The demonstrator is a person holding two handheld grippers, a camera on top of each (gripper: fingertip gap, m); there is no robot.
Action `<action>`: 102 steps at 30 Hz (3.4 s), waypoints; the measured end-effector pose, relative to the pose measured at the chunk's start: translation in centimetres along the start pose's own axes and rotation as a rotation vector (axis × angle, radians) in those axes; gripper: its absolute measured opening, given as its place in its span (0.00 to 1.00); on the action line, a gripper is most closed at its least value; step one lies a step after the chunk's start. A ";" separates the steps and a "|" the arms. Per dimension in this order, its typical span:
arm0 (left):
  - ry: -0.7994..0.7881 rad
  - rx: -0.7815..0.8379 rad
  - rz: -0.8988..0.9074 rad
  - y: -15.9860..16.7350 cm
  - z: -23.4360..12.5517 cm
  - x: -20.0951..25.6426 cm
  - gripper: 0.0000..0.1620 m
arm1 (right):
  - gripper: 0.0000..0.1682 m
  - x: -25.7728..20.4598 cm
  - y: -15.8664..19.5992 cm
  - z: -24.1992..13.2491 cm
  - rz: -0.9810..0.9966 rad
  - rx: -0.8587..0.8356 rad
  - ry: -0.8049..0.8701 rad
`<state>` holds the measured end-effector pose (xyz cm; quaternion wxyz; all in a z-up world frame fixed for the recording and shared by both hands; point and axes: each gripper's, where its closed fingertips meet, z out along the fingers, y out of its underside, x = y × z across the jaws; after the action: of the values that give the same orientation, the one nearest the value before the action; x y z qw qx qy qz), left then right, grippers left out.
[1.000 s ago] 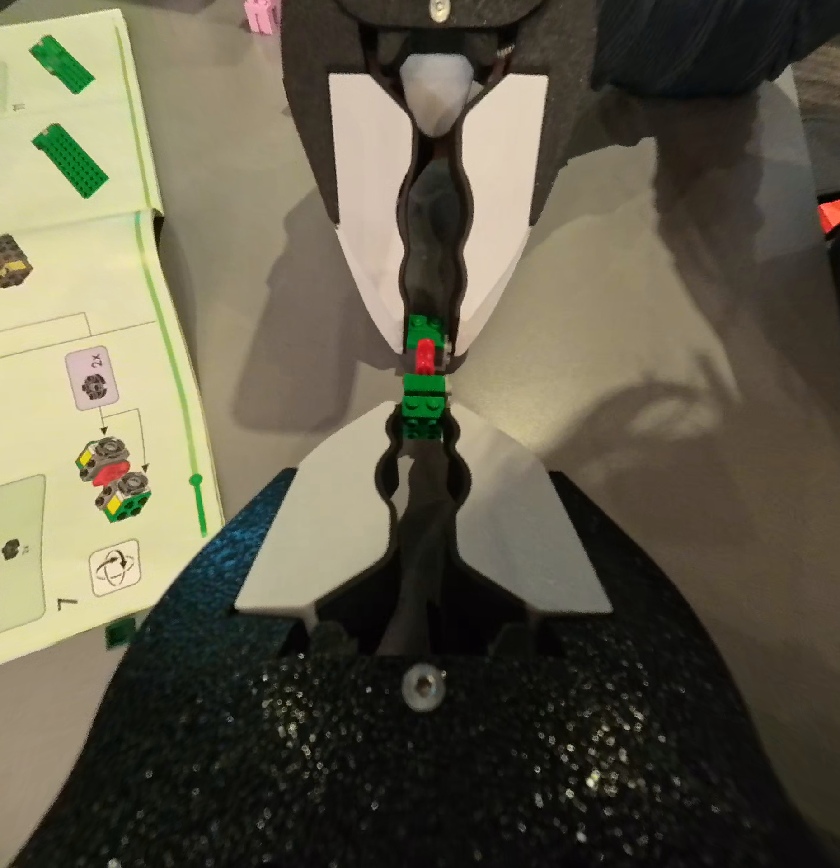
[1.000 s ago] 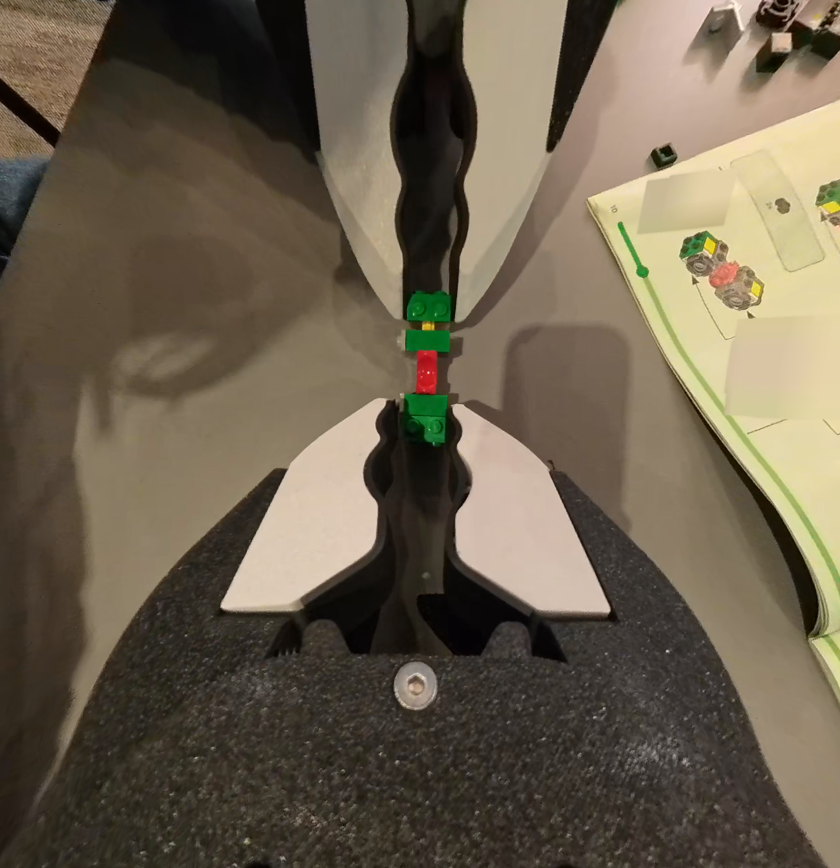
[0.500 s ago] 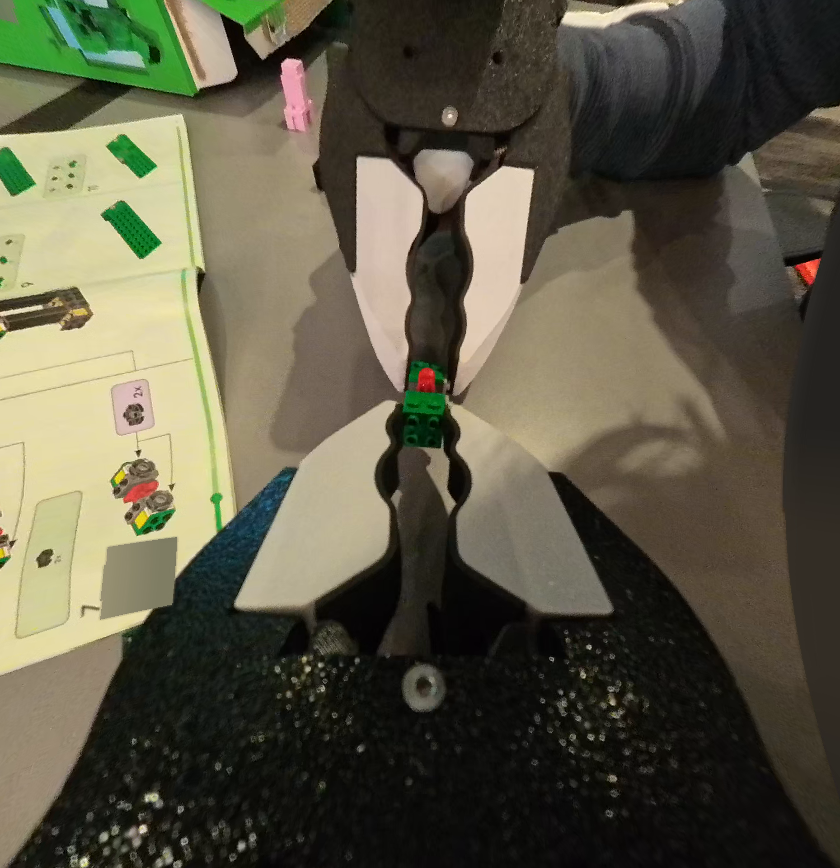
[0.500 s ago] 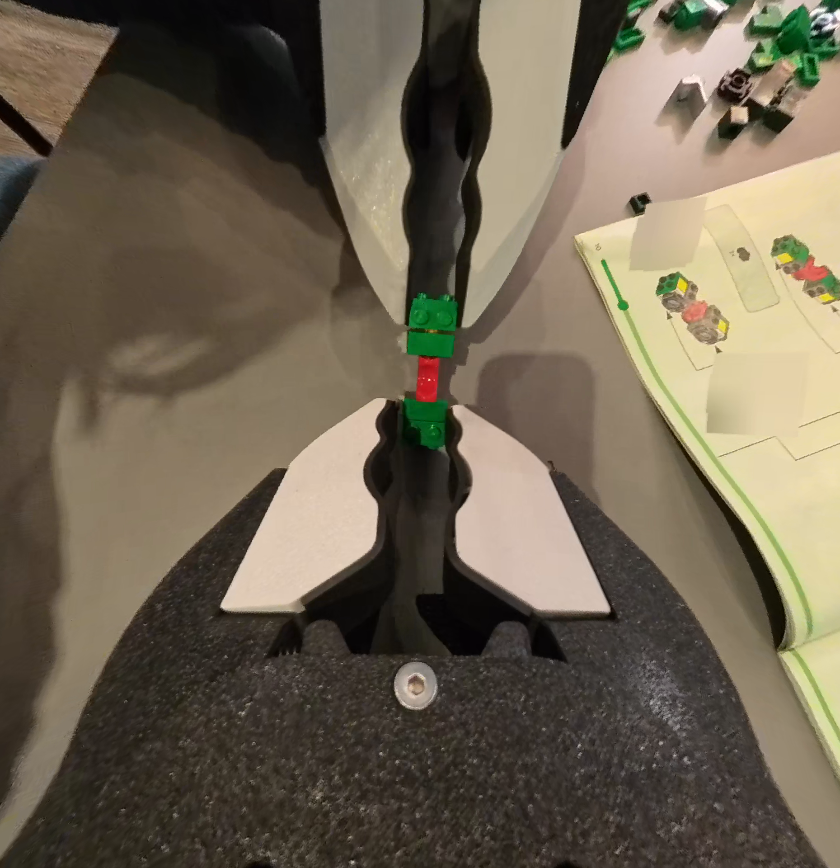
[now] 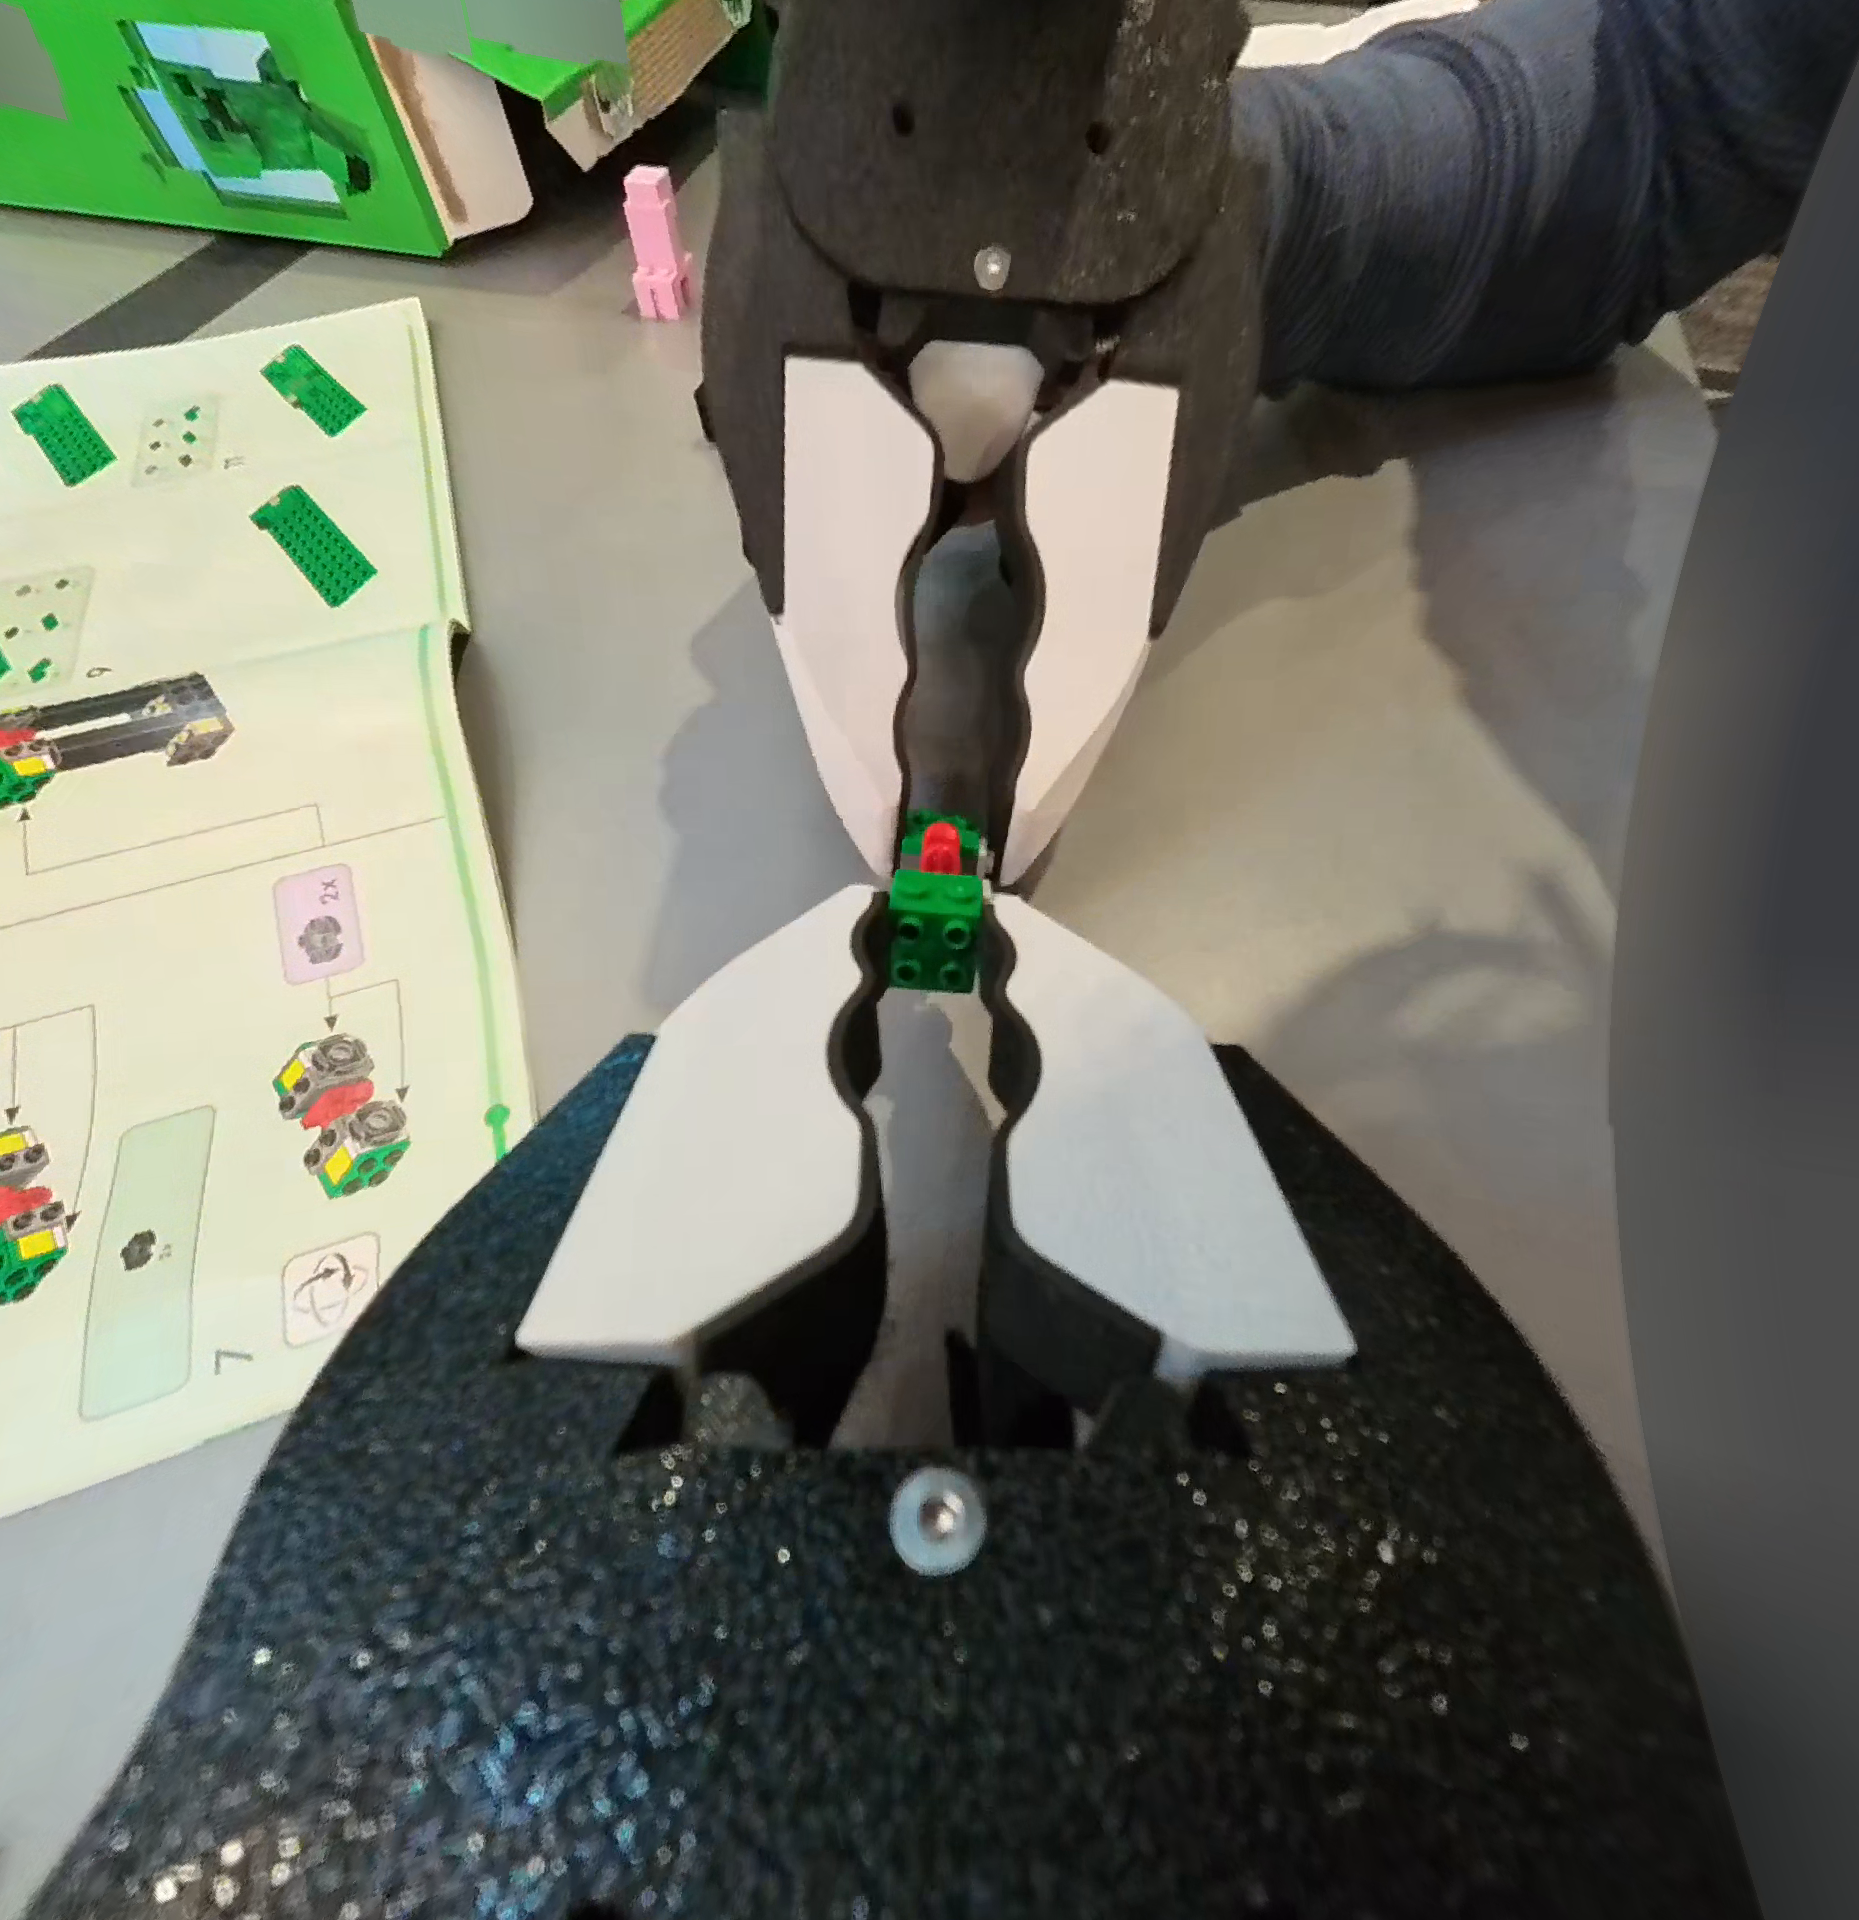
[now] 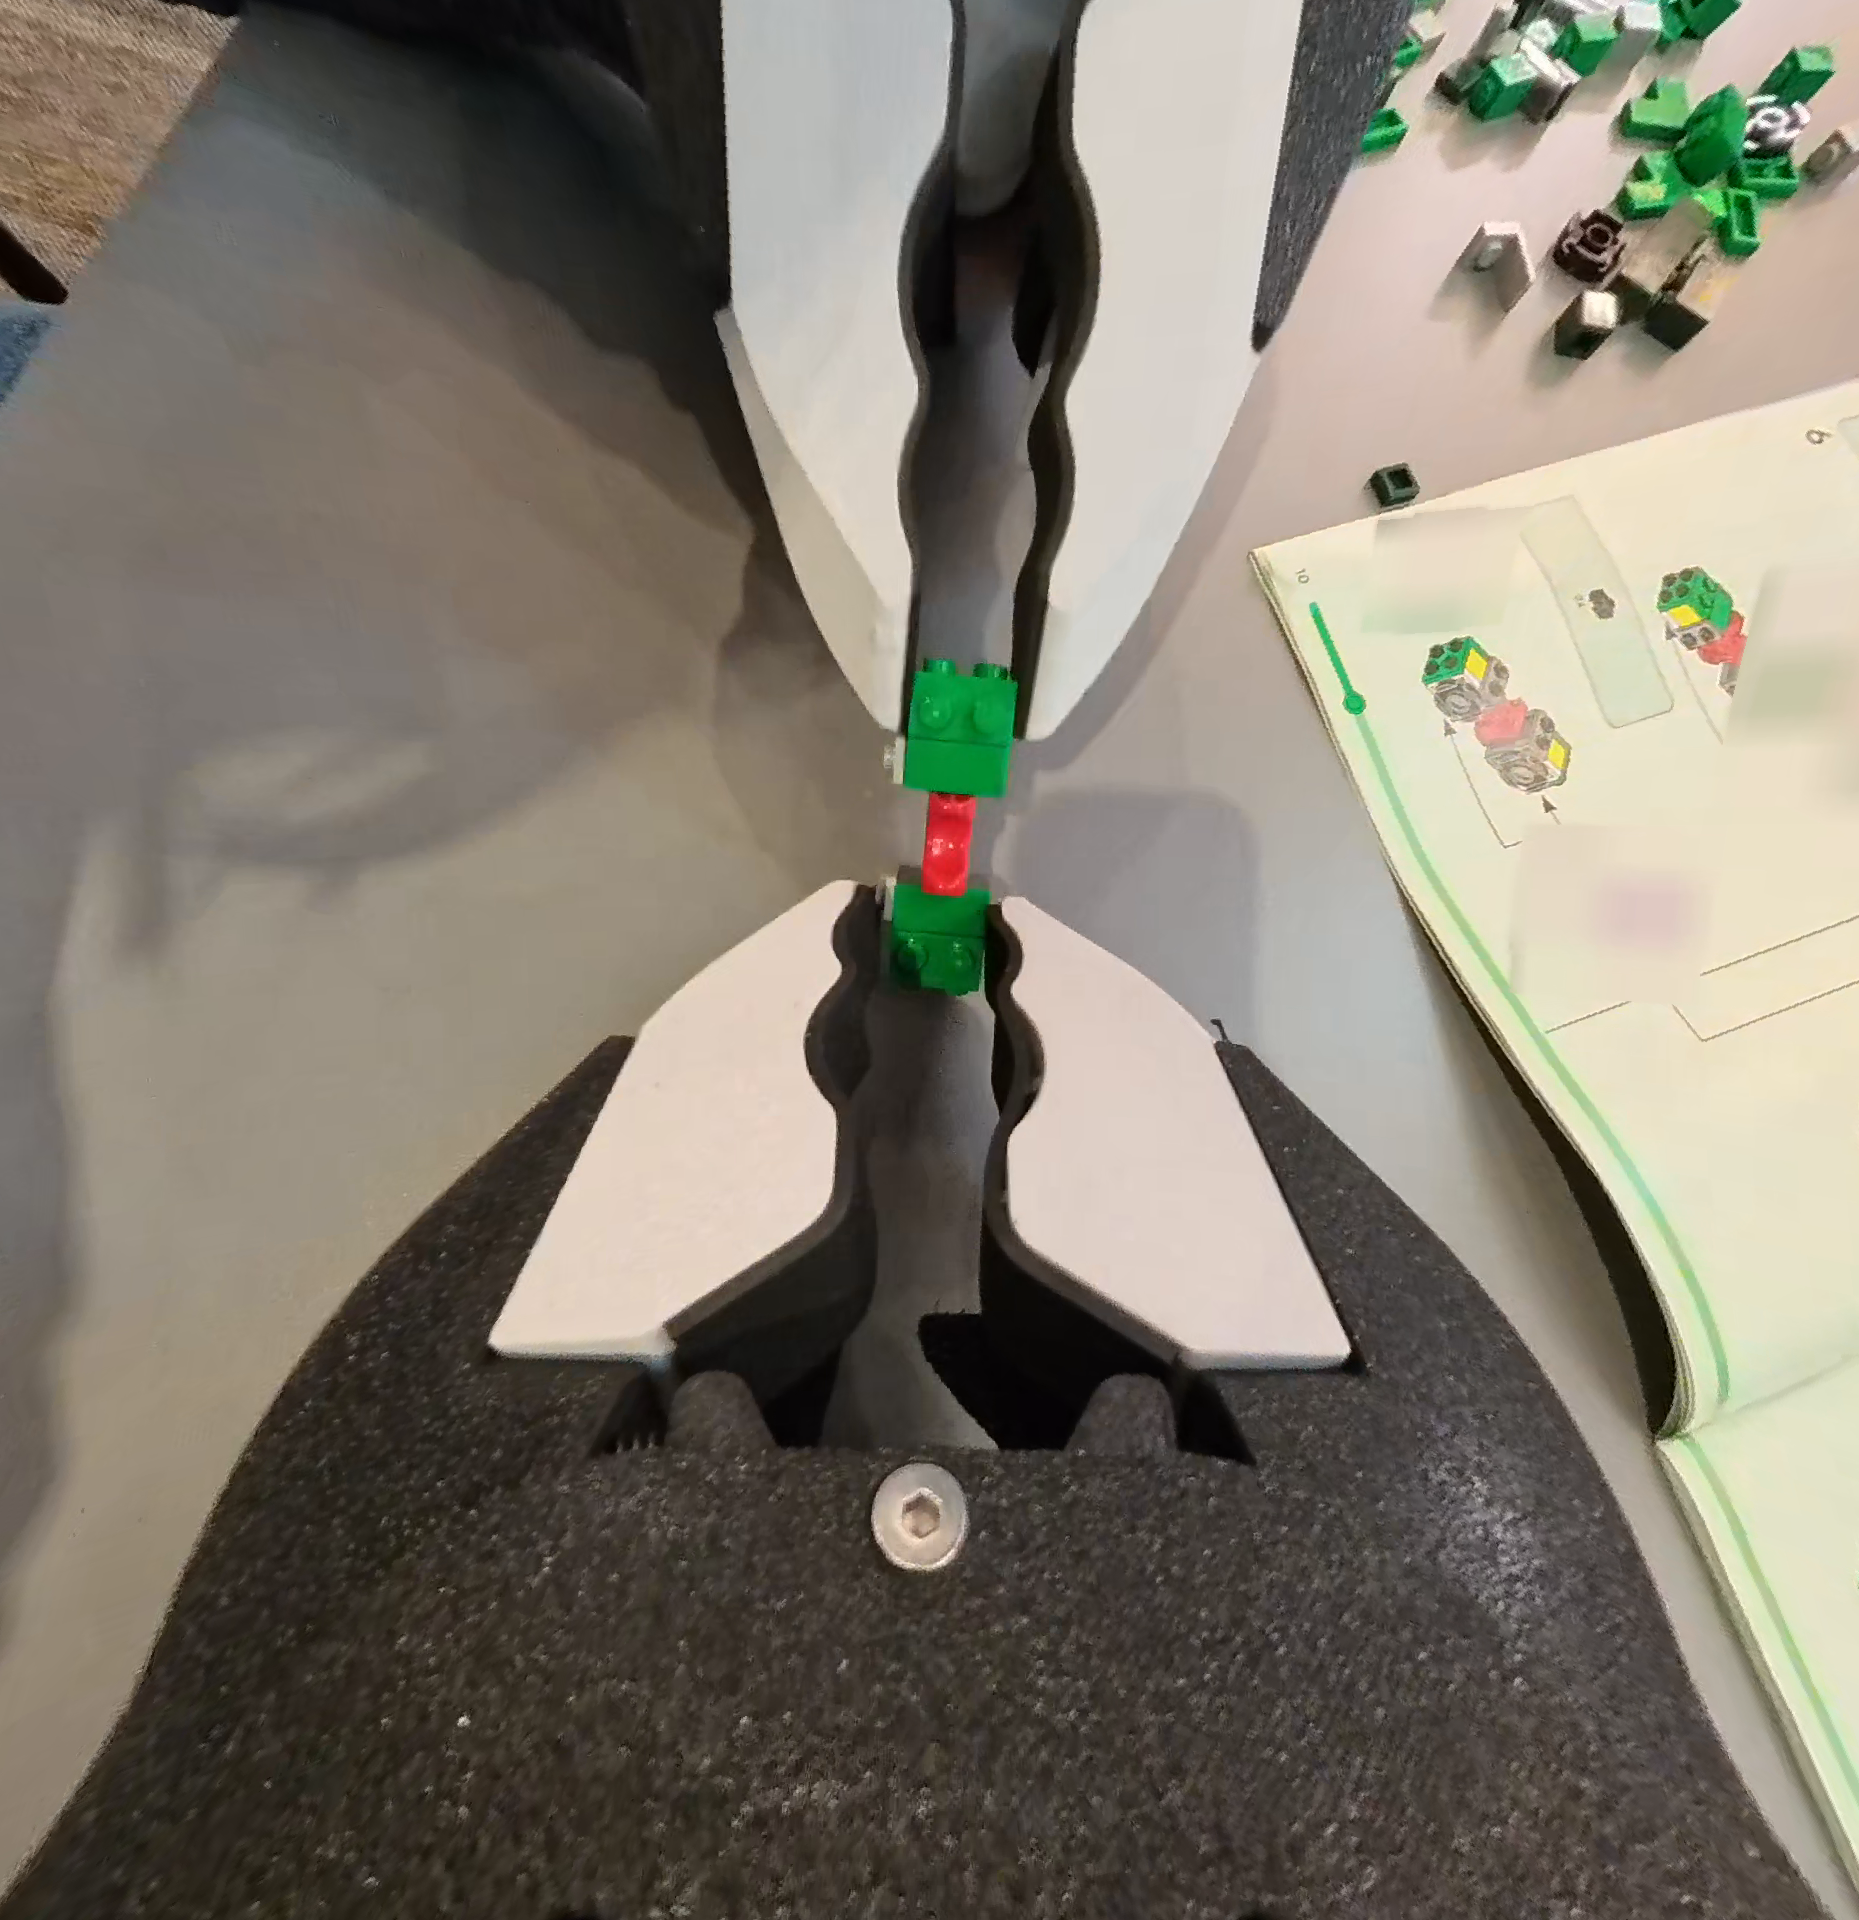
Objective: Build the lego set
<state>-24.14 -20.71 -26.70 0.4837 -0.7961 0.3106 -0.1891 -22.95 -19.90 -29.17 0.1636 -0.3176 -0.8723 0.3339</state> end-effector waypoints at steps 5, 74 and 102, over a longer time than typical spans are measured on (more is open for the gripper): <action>-0.026 0.094 0.013 -1.2 -0.6 -0.4 0.10 | 0.11 0.3 -0.8 -0.4 0.021 0.044 0.016; -1.046 0.495 -0.041 -2.8 -12.7 -9.1 0.13 | 0.10 1.8 3.4 -6.1 0.483 0.224 -0.124; -1.044 0.490 -0.072 -2.1 -13.1 -9.7 0.12 | 0.10 3.2 2.3 -3.9 0.402 -0.062 -0.381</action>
<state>-38.50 -21.97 -18.81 0.7365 -0.6587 -0.0493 0.1460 -22.35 -14.57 -27.73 -0.0826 -0.4206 -0.8167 0.3864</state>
